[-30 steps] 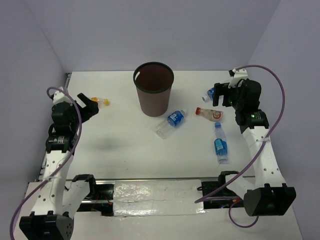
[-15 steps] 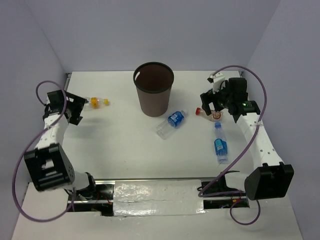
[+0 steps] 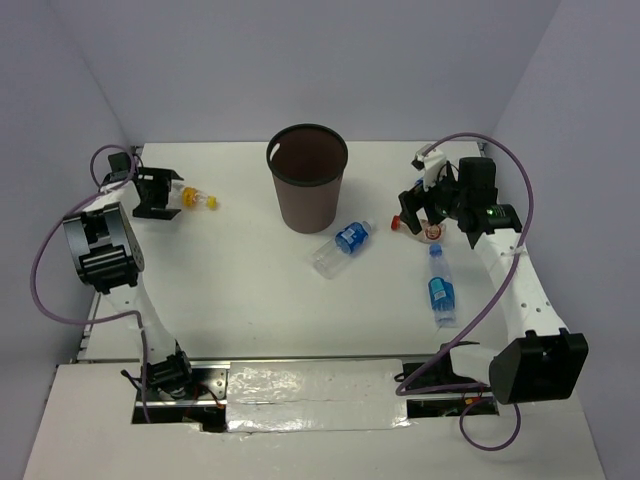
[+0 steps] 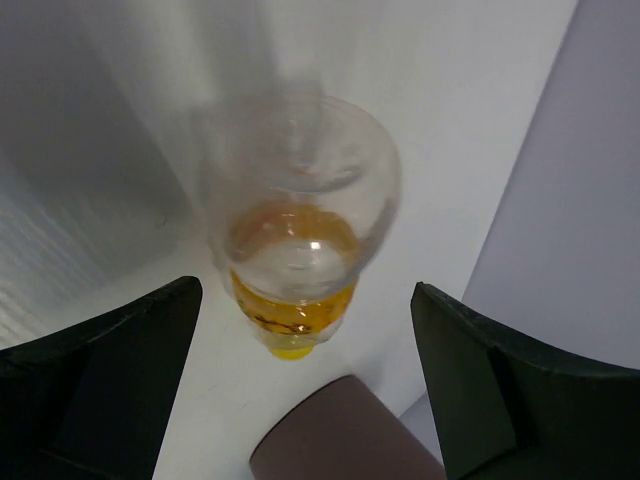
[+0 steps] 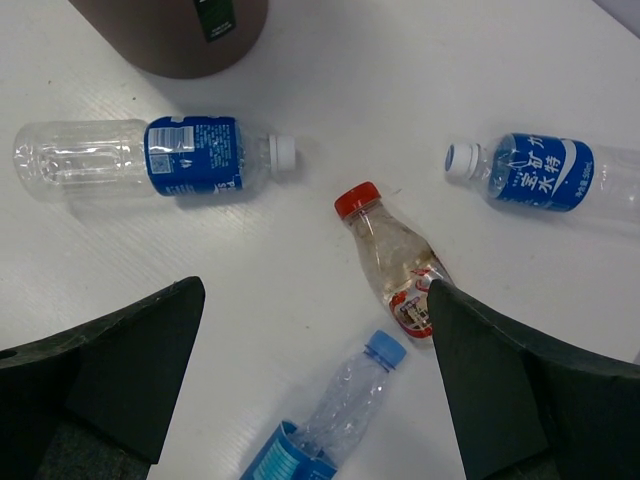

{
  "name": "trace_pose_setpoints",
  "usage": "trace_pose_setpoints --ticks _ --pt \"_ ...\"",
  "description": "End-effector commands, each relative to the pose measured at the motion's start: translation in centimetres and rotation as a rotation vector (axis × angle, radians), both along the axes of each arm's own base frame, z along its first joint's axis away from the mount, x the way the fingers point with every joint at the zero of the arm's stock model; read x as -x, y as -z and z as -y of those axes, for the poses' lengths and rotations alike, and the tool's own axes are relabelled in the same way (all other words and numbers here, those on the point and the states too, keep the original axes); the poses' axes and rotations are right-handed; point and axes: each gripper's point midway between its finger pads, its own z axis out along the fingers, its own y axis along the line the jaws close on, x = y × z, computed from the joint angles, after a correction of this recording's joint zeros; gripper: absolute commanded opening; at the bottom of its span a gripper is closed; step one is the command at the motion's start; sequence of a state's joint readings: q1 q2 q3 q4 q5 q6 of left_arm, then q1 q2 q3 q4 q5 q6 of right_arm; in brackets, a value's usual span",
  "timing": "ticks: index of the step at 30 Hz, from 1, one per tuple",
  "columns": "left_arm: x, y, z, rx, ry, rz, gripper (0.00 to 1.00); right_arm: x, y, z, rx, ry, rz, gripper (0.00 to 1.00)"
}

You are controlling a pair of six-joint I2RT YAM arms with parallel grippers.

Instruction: Put the plastic bottles in the bin

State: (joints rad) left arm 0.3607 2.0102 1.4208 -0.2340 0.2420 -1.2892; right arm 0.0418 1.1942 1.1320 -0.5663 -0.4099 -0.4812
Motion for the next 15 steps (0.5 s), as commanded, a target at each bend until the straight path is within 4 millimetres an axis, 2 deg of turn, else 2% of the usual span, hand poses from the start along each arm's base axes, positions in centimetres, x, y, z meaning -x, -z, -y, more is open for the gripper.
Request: trace_pose_setpoints --ticks 1,2,3,4,5,6,7,9,12,15 --pt "-0.2 2.8 -1.1 0.023 -0.059 -0.156 0.99 0.0 -1.6 0.0 -0.014 -0.010 0.066 1.00" --pt "1.1 4.4 -0.7 0.055 -0.063 -0.259 0.99 -0.1 -1.6 0.1 -0.015 -0.007 0.067 1.00" --pt "-0.1 3.5 -1.1 0.048 -0.062 -0.255 0.99 -0.2 -1.7 0.2 -0.016 -0.004 0.070 1.00" --pt "0.1 5.8 -0.8 0.076 -0.048 -0.312 0.96 -0.2 -1.9 0.1 -0.020 -0.007 0.072 1.00" --pt "0.3 6.5 -0.7 0.081 -0.038 -0.345 0.95 -0.3 -2.0 0.0 -0.022 -0.008 0.073 1.00" --pt "0.3 6.3 -0.8 0.086 -0.034 -0.368 0.95 -0.4 -2.2 0.1 -0.025 -0.006 0.073 1.00" --pt "0.3 6.9 -0.8 0.088 -0.028 -0.376 0.91 -0.4 -2.3 0.0 -0.027 -0.007 0.074 1.00" --pt "0.2 7.2 -0.6 0.086 -0.014 -0.358 0.89 -0.5 -2.4 0.1 -0.032 -0.004 0.073 1.00" --pt "-0.3 6.5 -0.7 0.061 0.018 -0.306 0.79 -0.5 -2.5 -0.1 -0.043 -0.006 0.075 1.00" --pt "-0.7 5.5 0.1 0.069 0.091 -0.253 0.63 -0.6 -2.7 -0.2 -0.050 -0.009 0.078 1.00"
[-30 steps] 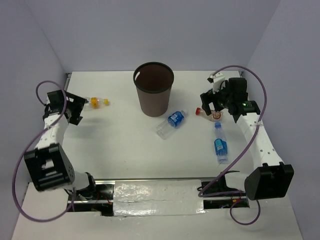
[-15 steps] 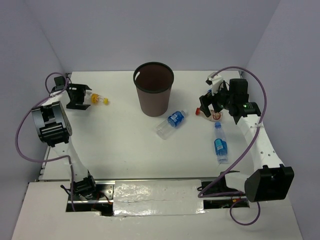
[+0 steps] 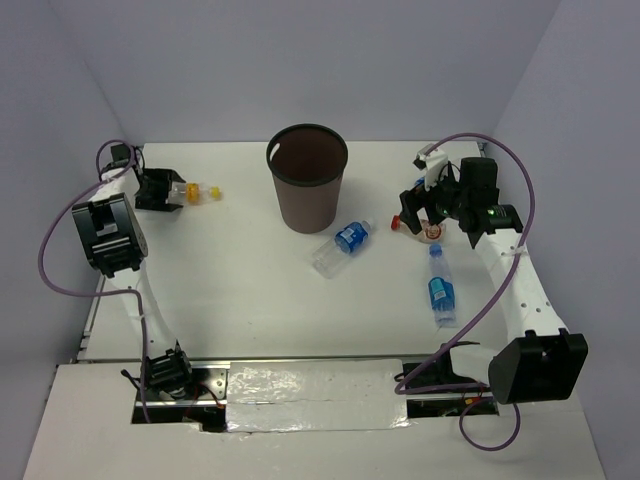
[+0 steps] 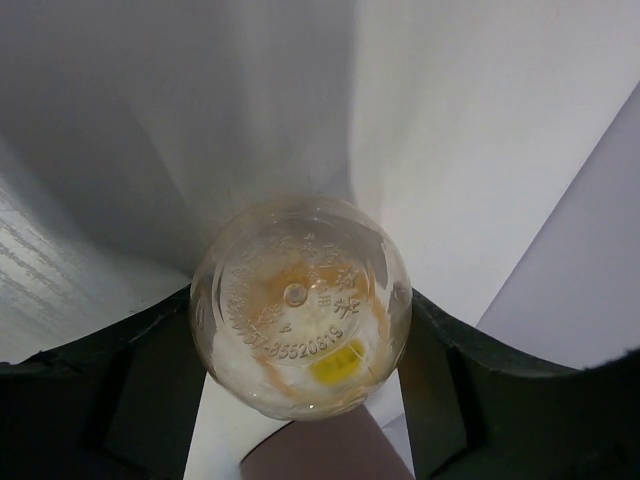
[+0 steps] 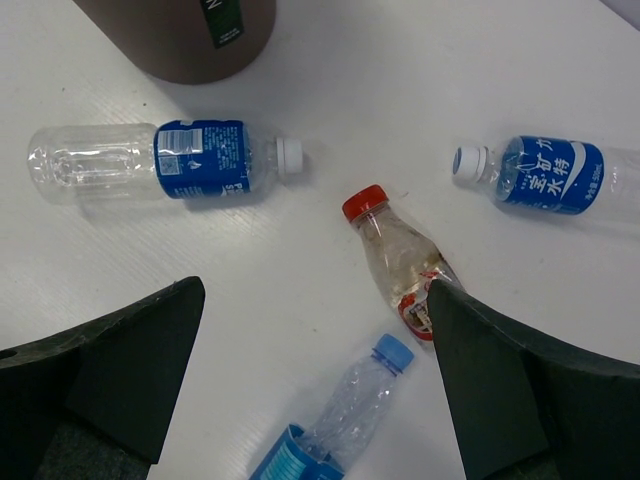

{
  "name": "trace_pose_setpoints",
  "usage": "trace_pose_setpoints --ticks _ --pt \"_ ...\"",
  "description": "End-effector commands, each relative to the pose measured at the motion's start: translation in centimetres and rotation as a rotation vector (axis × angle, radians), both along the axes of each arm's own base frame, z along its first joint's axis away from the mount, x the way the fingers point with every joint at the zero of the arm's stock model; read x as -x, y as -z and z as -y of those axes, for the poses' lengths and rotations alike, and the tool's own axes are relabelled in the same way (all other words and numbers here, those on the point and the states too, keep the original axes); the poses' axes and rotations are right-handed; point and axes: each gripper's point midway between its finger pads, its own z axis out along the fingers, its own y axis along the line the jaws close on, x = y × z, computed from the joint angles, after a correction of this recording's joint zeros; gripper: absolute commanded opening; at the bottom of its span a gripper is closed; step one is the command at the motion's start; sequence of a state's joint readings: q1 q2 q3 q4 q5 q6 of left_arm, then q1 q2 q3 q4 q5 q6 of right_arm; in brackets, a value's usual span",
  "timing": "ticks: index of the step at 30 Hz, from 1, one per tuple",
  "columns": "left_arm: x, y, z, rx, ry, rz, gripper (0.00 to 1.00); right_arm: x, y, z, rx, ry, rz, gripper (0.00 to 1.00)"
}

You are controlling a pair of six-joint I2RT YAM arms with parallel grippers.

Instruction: Put the plastic bottles in the bin

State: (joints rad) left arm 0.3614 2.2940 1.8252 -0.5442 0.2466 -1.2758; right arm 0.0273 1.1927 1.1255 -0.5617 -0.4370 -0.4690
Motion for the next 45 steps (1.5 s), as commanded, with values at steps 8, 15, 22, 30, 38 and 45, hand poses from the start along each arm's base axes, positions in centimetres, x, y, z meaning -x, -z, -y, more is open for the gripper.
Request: trace_pose_setpoints --ticks 8,15,22,30,38,45 --pt "1.5 -11.9 9.6 -0.077 0.453 0.540 0.34 -0.4 -2.6 -0.6 -0.031 -0.035 0.081 1.00" --pt "5.7 -29.8 21.2 -0.379 0.737 1.046 0.31 0.6 -2.1 -1.9 -0.053 -0.135 0.054 0.98" --pt "8.5 -39.3 25.6 -0.580 0.781 1.289 0.37 0.9 -2.7 -2.2 -0.070 -0.152 0.072 0.99" --pt "5.3 -38.1 31.9 -0.640 0.912 1.250 0.38 1.2 -3.1 -2.2 -0.080 -0.142 0.089 0.99" --pt "1.6 -33.0 37.6 -0.868 1.046 1.030 0.79 1.2 -3.3 -1.5 -0.079 -0.091 0.090 1.00" --pt "2.8 -34.2 37.7 -0.917 1.035 1.037 0.99 0.6 0.8 -0.6 -0.130 0.067 -0.127 1.00"
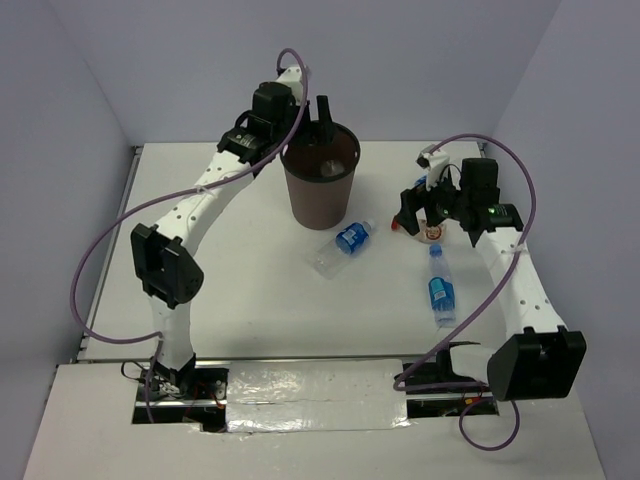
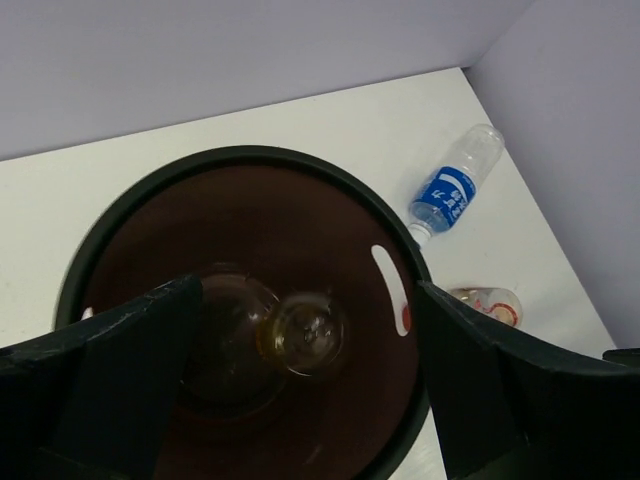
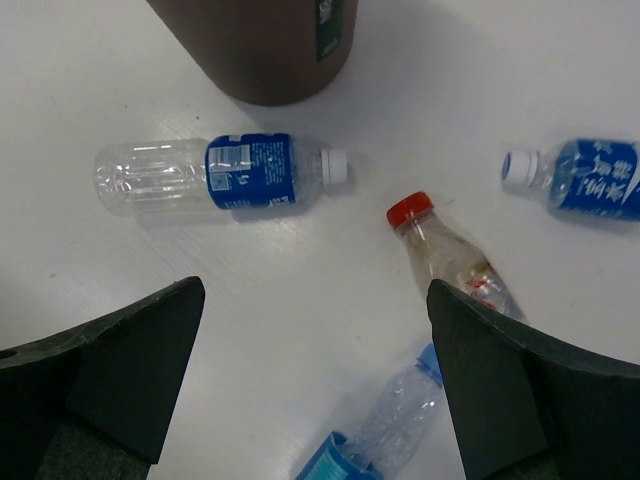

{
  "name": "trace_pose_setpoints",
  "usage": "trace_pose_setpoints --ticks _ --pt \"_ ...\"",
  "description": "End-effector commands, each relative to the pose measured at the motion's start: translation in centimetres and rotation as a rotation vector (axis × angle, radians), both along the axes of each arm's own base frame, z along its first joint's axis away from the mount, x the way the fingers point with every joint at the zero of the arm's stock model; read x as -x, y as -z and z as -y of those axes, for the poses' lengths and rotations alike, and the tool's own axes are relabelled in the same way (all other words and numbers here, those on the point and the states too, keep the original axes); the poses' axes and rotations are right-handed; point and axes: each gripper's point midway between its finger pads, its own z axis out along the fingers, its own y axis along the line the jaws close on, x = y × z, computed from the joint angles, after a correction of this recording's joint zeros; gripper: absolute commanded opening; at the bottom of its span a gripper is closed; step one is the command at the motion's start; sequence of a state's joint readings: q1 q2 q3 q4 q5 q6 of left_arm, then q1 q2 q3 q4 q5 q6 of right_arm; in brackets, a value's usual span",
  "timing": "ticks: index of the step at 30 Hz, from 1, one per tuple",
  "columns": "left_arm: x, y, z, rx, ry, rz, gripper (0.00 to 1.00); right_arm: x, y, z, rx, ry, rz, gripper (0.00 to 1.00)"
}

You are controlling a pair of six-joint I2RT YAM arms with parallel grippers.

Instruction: Put the plastic bottles in the bin

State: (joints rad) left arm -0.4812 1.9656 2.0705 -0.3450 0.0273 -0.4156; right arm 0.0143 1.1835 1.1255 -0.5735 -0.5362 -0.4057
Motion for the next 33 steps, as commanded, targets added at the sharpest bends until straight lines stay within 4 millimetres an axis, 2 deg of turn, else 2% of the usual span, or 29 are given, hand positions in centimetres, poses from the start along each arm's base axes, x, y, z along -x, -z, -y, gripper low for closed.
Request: trace_pose_setpoints --ticks 1,2,3,4,6,7,8,9,10,11,12,13,15,16,17,18,19,20,21,22,23,24,25,26,28,29,30,31,33 --pt "0.4 -5.8 -2.7 -0.006 -0.070 0.140 0.99 -0.5 2.0 2.1 -0.020 0.147 -0.132 1.00" --pt "0.9 -7.0 -3.0 0.000 -0.071 0.161 1.00 -0.7 3.1 2.5 -0.008 0.173 -0.173 1.00" --pt "1.2 -7.1 -3.3 -0.005 -0.075 0.163 0.99 -0.8 3.7 3.1 0.006 0.200 -0.196 1.00" --pt "1.9 -8.4 -3.8 0.001 -0.080 0.187 0.99 -0.7 4.4 3.9 0.033 0.231 -0.224 1.00" --pt "2.5 -8.6 -4.2 -0.003 -0.084 0.195 0.99 -0.8 5.6 4.9 0.074 0.249 -0.257 1.00" --pt "3.4 -9.9 -4.8 0.008 -0.089 0.218 0.99 -0.6 6.1 5.3 0.100 0.244 -0.263 1.00" --pt "3.7 -9.2 -5.1 -0.002 -0.096 0.206 0.99 -0.6 6.5 5.7 0.131 0.239 -0.261 1.00" --pt "4.1 -9.4 -5.5 -0.001 -0.102 0.210 0.99 -0.7 6.8 6.0 0.190 0.181 -0.235 1.00" --pt "5.2 -10.7 -6.4 0.012 -0.123 0.235 0.99 -0.6 7.3 5.6 0.207 0.114 -0.230 1.00" --pt "5.6 -8.9 -6.6 -0.006 -0.130 0.202 0.99 -0.7 7.8 5.6 0.237 0.063 -0.221 1.00" --pt "6.8 -10.2 -7.6 0.011 -0.147 0.231 0.99 -1.0 8.2 5.6 0.290 -0.014 -0.187 1.00" --pt "7.1 -7.9 -8.2 -0.007 -0.170 0.190 1.00 -1.5 9.3 5.3 0.324 -0.118 -0.171 1.00" --pt "8.3 -7.0 -9.2 -0.006 -0.193 0.175 0.99 -2.0 10.4 5.0 0.351 -0.208 -0.166 0.99" --pt "9.6 -7.9 -10.2 0.023 -0.212 0.189 0.99 -2.1 11.0 4.9 0.361 -0.244 -0.177 0.99" --pt "10.0 -5.3 -10.8 0.000 -0.230 0.143 0.99 -2.6 12.7 5.0 0.370 -0.279 -0.214 0.98" --pt "10.6 -4.6 -11.4 0.000 -0.245 0.129 0.99 -3.8 12.5 5.2 0.380 -0.274 -0.207 0.98" --pt "11.8 -5.1 -12.4 0.016 -0.263 0.142 1.00 -4.2 13.1 5.3 0.385 -0.277 -0.229 0.98" --pt "12.4 -2.4 -12.9 0.006 -0.276 0.089 0.99 -4.7 14.8 5.5 0.385 -0.284 -0.279 0.97" --pt "13.1 -1.6 -13.4 0.008 -0.284 0.078 0.99 -5.6 14.9 5.9 0.406 -0.273 -0.281 0.96" --pt "14.3 -2.0 -14.1 0.040 -0.296 0.089 1.00 -6.2 16.1 6.3 0.414 -0.265 -0.304 0.96" --pt "15.0 0.6 -14.4 0.031 -0.297 0.049 0.99 -6.8 16.5 6.4 0.424 -0.258 -0.305 0.96" --pt "16.2 0.3 -14.7 0.060 -0.286 0.061 1.00 -7.8 16.6 7.0 0.450 -0.237 -0.285 0.95" --pt "16.7 0.9 -14.7 0.085 -0.280 0.050 0.99 -8.1 17.5 7.1 0.460 -0.235 -0.298 0.95" --pt "17.2 3.2 -14.7 0.084 -0.274 0.020 0.99 -8.5 17.9 7.2 0.475 -0.233 -0.295 0.95" --pt "18.6 3.5 -14.6 0.138 -0.251 0.021 0.99 -9.2 19.1 7.8 0.521 -0.218 -0.297 0.95" --pt "18.8 5.0 -14.5 0.144 -0.244 0.004 1.00 -9.3 19.5 7.9 0.539 -0.217 -0.296 0.94" --pt "19.4 4.9 -14.3 0.165 -0.223 0.009 0.99 -9.5 20.0 7.8 0.557 -0.219 -0.288 0.93" --pt "19.7 5.9 -14.1 0.170 -0.212 -0.008 0.99 -9.4 20.7 8.1 0.577 -0.214 -0.302 0.92" --pt "19.8 6.1 -13.8 0.181 -0.192 -0.003 0.99 -9.3 21.4 8.1 0.591 -0.214 -0.302 0.85"
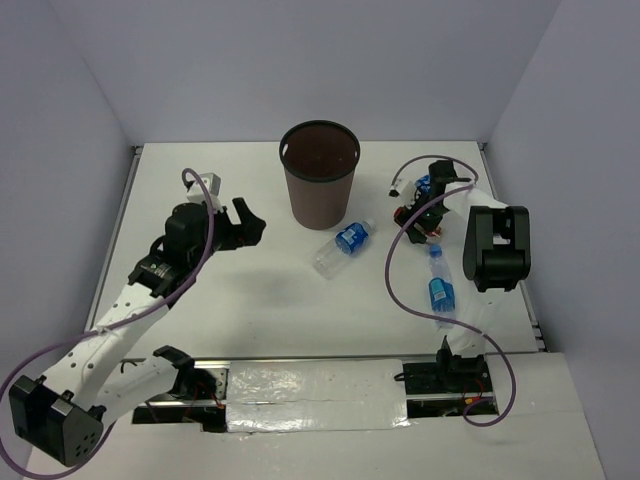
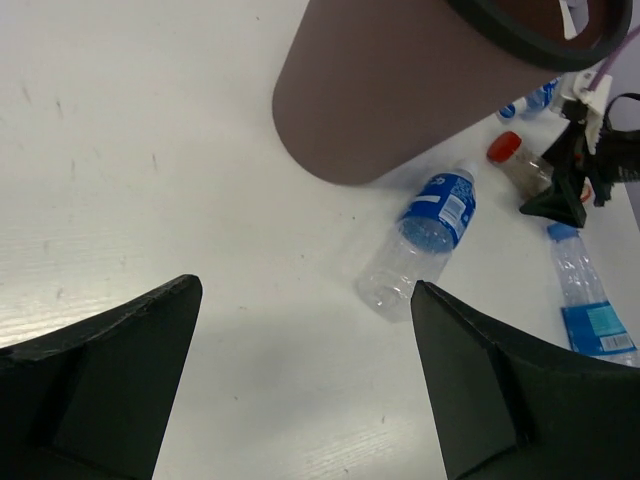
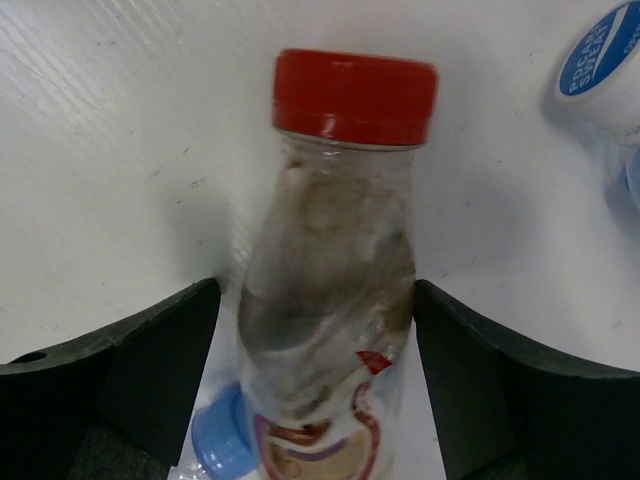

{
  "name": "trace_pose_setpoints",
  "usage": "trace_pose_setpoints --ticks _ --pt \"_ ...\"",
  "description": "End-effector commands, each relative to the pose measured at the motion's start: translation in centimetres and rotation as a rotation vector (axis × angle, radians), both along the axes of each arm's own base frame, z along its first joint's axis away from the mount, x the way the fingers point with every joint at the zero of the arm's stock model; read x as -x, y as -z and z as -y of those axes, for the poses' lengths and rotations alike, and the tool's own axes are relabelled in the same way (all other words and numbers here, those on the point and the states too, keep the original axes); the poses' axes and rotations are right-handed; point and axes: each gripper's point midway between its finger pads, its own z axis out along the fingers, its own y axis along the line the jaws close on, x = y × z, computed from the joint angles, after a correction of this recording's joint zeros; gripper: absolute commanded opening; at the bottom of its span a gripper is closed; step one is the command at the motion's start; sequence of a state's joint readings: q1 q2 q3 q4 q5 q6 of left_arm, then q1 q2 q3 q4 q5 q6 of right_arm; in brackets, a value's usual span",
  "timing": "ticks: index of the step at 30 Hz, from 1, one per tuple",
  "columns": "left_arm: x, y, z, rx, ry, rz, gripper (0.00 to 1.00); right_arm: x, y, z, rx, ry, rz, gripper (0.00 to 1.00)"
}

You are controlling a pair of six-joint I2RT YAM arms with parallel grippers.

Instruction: Put the plastic bottles in the bin

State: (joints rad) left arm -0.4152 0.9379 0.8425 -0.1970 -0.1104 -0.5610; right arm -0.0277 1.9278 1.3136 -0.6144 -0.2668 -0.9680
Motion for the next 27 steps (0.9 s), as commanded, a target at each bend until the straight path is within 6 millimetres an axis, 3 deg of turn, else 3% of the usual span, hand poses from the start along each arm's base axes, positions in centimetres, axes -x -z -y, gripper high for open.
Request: trace_pose_setpoints --ticks 1,6,8,11,15,17,18,19,21,22,24,25,27 --pt "-0.2 -2.5 1.8 0.110 0.069 0.089 0.99 -1.7 0.1 0.2 0.064 -0.019 0.068 0.84" --pt "-0.3 -1.7 3.3 0.101 0.156 0.075 0.99 -1.4 -1.7 0.0 0.049 -0.011 0.113 0.67" --pt "0.0 -1.2 4.2 0.112 0.213 0.063 0.99 -1.0 -3.2 -0.5 0.023 -0.011 0.111 0.54" --pt "0.8 -0.7 5.9 0.142 0.327 0.097 0.99 -0.8 -7.2 -2.1 -0.070 -0.022 0.144 0.42" --pt "1.5 0.6 7.3 0.175 0.399 0.125 0.99 0.0 -15.9 -5.6 -0.258 -0.085 0.258 0.40" --pt "1.6 1.1 7.9 0.162 0.421 0.127 1.00 0.5 -21.8 -9.3 -0.365 -0.166 0.335 0.40" --pt "1.5 1.3 8.2 0.156 0.427 0.127 0.99 0.8 -23.7 -10.4 -0.407 -0.172 0.351 0.39" --pt "1.7 2.1 8.8 0.144 0.446 0.102 0.99 0.7 -27.3 -12.3 -0.441 -0.223 0.418 0.39" --pt "1.5 2.4 9.3 0.118 0.458 0.095 0.99 1.2 -31.1 -14.8 -0.516 -0.255 0.471 0.39" --pt "1.7 3.4 10.0 0.102 0.475 0.065 0.99 0.8 -34.0 -15.9 -0.542 -0.284 0.544 0.39" --pt "1.5 3.7 10.5 0.073 0.479 0.061 0.99 1.2 -36.5 -19.0 -0.614 -0.311 0.574 0.40" --pt "1.8 4.4 11.2 0.058 0.499 0.047 0.99 0.5 -38.3 -20.1 -0.641 -0.332 0.637 0.40" --pt "1.7 4.5 11.8 0.043 0.497 0.054 0.99 0.1 -39.9 -22.3 -0.705 -0.314 0.651 0.40"
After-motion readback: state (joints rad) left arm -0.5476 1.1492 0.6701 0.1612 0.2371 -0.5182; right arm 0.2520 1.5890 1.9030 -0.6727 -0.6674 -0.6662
